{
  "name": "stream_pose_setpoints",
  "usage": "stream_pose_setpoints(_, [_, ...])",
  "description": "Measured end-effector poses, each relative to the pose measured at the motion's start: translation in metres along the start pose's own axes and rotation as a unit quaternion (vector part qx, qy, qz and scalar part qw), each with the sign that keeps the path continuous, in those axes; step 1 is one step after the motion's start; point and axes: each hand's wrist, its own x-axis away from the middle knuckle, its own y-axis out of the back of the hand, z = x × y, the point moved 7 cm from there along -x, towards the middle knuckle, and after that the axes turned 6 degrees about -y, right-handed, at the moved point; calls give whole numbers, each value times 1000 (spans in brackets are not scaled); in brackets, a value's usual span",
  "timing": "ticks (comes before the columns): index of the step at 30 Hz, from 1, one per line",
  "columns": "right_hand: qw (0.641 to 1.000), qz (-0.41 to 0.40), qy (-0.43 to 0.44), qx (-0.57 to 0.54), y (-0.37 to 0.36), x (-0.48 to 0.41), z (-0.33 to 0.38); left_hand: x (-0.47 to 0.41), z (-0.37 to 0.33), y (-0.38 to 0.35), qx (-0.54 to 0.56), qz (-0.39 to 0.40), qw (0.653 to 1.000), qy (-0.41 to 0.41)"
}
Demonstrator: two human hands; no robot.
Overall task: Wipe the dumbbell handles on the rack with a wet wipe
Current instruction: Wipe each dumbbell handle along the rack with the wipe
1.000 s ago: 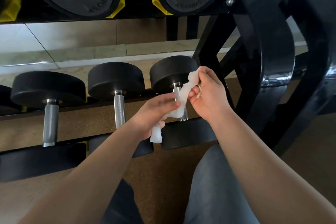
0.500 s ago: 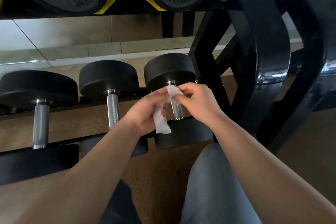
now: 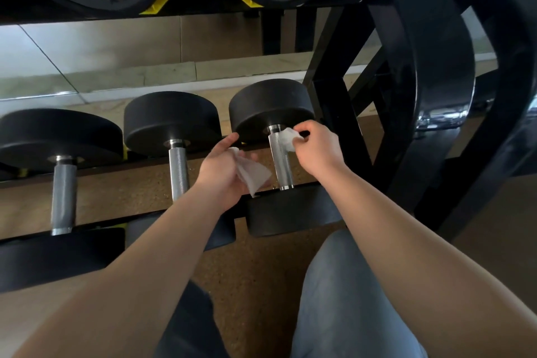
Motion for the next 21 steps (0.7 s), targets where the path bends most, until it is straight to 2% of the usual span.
stream_pose_setpoints(2, [997,43,6,57,-9,-3,0,-2,3,4,23,-32,999,21])
stream_pose_setpoints(4, [978,144,0,152,-27,-2,-5,-3,6,3,29,-27,998,51])
stream_pose_setpoints(6, [948,210,-8,238,-35,3,-12,-9,8,5,-40,-15,997,60])
stream_pose_setpoints(8, [934,238,-7,265,-34,4,-16,-16,8,5,-82,-10,996,45])
stream_pose_setpoints(10, [944,231,-9,234,-31,0,-18,-20,8,6,-113,9,993,25])
stream_pose_setpoints(12, [975,172,-13,142,-25,-6,-15,-24,11,7,-139,16,990,19])
stream_pose_setpoints(15, [991,88,70,74,-20,-3,2,-26,16,0,-103,18,994,32])
stream_pose_setpoints(18, [976,109,150,116,-20,9,9,-31,17,-11,-123,26,991,40])
stream_pose_setpoints(21, [955,195,135,179,-18,13,2,-35,16,-15,-138,13,989,58])
